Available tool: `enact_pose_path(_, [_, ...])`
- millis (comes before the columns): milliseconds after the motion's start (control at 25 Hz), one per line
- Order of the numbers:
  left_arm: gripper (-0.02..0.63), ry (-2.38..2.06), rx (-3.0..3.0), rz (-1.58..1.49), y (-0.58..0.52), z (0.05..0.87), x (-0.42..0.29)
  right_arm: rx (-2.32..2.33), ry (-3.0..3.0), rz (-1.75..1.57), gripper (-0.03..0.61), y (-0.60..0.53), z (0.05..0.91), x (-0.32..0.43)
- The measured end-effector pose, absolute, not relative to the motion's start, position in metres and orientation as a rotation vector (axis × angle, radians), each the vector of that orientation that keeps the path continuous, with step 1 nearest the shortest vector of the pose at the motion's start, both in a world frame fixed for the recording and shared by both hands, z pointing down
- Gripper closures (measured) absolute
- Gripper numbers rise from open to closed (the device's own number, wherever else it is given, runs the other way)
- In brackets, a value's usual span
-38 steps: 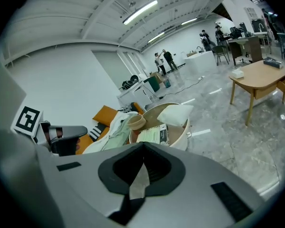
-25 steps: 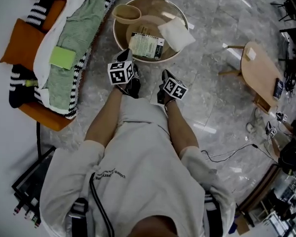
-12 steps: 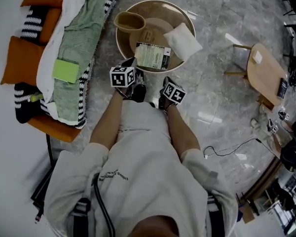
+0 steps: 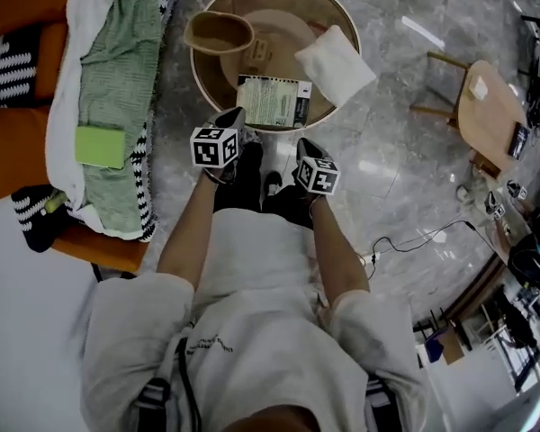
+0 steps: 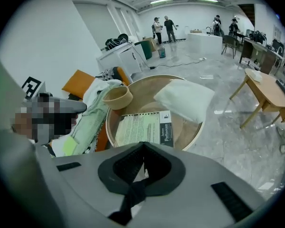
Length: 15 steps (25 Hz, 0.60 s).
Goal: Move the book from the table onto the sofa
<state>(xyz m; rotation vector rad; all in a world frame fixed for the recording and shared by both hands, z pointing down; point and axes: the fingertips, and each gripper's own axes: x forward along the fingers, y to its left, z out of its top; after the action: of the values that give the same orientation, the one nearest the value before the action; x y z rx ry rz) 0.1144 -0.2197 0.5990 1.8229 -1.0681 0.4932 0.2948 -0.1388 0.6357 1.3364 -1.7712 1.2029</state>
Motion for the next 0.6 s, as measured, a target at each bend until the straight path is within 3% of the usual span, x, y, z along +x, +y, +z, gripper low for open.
enact_pose_path(600, [0.603,-0.964,1.764,0.578,-0.219,0.736,0.111,1.197,-1.689,1.046,0.571,-0.190,0.740,0.316])
